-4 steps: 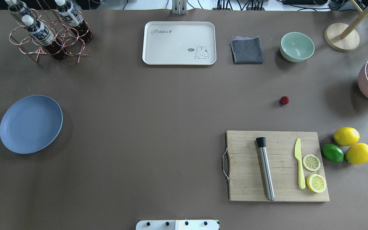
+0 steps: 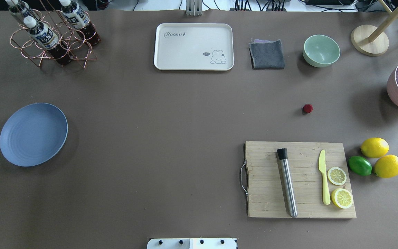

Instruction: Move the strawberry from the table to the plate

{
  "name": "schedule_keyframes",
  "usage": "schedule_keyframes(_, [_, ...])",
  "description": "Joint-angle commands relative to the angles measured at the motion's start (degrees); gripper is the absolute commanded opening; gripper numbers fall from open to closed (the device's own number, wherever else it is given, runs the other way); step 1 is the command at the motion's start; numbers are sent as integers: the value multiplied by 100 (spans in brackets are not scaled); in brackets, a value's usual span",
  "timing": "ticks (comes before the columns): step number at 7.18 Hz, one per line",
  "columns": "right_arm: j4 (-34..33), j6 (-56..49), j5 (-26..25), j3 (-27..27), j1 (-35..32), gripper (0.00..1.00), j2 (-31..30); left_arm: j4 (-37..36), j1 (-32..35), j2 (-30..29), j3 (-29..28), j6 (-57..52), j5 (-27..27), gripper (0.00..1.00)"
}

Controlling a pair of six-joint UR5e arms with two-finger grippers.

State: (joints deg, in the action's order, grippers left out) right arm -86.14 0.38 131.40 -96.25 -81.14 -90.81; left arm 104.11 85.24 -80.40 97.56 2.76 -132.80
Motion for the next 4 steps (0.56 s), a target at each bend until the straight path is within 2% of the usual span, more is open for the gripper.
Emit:
schedule_keyframes(1, [1, 41, -1, -17, 54, 100, 2, 48, -78, -37, -9, 5, -18, 97])
schedule_keyframes(3, [192, 102, 8, -52, 186, 100, 11, 39, -584, -230, 17, 48, -35, 97])
schedule_keyframes(4, [412, 155, 17, -43, 221, 100, 11, 169, -666, -204, -26, 458, -36, 97])
